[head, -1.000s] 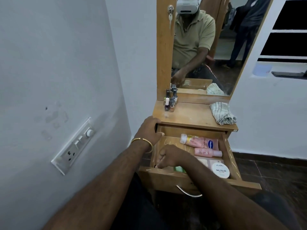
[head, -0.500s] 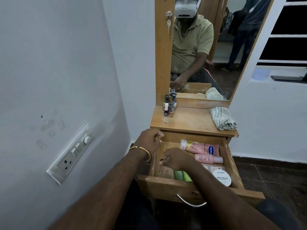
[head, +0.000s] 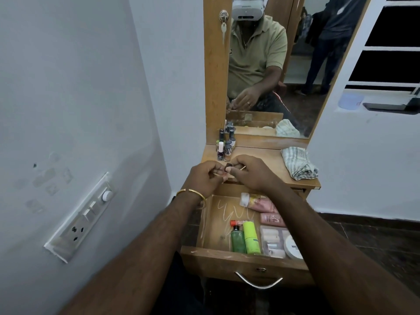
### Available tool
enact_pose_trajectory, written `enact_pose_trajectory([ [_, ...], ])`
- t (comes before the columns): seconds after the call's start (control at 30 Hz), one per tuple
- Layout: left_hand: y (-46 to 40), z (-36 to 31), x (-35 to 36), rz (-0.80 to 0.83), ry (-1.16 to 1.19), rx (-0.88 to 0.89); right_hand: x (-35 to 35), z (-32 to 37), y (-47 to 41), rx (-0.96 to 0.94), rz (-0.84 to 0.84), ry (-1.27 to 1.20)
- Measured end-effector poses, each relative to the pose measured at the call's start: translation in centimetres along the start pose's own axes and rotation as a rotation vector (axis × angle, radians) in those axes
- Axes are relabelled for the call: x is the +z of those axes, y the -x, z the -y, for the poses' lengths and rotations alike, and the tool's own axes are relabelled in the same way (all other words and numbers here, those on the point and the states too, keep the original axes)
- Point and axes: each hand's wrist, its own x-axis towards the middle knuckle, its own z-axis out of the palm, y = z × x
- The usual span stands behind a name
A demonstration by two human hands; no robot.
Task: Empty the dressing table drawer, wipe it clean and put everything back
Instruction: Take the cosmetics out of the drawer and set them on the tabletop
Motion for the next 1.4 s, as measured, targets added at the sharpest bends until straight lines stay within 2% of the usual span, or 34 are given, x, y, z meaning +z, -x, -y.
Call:
enact_pose_trajectory([
  [0.1,-1.2,0.5,-0.2,-0.024,0.023,-0.010,0.0,-0.8,0.5,0.058,0.015,-0.016],
  [0.17,-2.0,0.9,-0.2,-0.047,0.031,-0.027,0.6,-2.0,1.3,0.122,0.129,0.094],
  [0.27,-3.6,1.8,-0.1,-0.052,0.036,-0.036,2.4,-4.5,2.1,0.193,0.364,0.385],
  [0.37,-5.0,2.4,0.3,-0.029,0.026,-0.068,4.4,-6.5,2.2,0.207,0.482,0.518],
  [0.8,-8.5,4.6,1.6,-0.025,0.002,-0.144,7.3,-7.5,-0.7,0.259,0.719,0.861],
  [1.0,-9.5,5.1,2.1,-0.038,-0.011,-0.186,7.3,-7.5,0.0,0.121,0.626,0.965],
  [1.2,-9.5,5.6,2.5,-0.057,0.012,-0.171,4.8,-6.9,0.6,0.152,0.498,0.703],
  [1.33,-9.2,6.3,2.7,-0.086,0.083,-0.180,2.1,-5.3,0.6,0.191,0.428,0.275],
  [1.4,-9.0,6.5,2.9,-0.113,0.101,-0.193,1.0,-4.8,0.3,0.159,0.292,0.074],
])
